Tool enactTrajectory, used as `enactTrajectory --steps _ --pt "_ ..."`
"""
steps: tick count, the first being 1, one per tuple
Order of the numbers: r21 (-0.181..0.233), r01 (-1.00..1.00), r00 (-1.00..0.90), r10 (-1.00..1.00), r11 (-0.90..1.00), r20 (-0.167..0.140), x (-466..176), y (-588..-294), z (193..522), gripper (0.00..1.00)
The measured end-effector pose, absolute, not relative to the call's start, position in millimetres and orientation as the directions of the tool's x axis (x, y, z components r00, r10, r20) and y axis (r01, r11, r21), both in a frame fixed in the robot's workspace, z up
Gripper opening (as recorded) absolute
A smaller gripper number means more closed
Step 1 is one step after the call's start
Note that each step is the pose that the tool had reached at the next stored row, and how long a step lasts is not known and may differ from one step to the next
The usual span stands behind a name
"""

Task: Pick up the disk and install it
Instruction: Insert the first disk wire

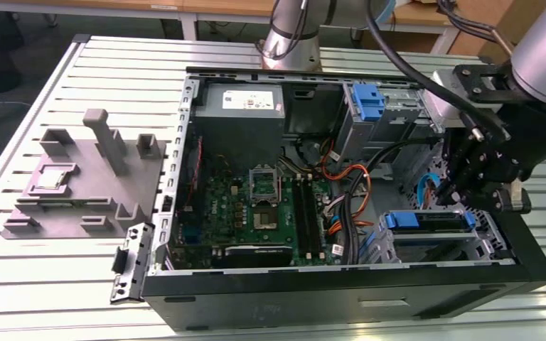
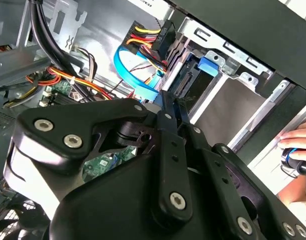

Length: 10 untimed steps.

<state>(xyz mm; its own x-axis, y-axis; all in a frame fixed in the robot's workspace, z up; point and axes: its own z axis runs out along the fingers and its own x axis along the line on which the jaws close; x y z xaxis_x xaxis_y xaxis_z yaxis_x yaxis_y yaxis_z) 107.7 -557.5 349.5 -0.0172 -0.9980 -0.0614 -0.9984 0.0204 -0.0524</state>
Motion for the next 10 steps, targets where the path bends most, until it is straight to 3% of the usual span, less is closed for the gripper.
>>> enactTrajectory --steps 10 --pt "-0.09 -0.996 -0.014 -0.998 0.02 -0.062 101.4 -561.5 344.2 0.16"
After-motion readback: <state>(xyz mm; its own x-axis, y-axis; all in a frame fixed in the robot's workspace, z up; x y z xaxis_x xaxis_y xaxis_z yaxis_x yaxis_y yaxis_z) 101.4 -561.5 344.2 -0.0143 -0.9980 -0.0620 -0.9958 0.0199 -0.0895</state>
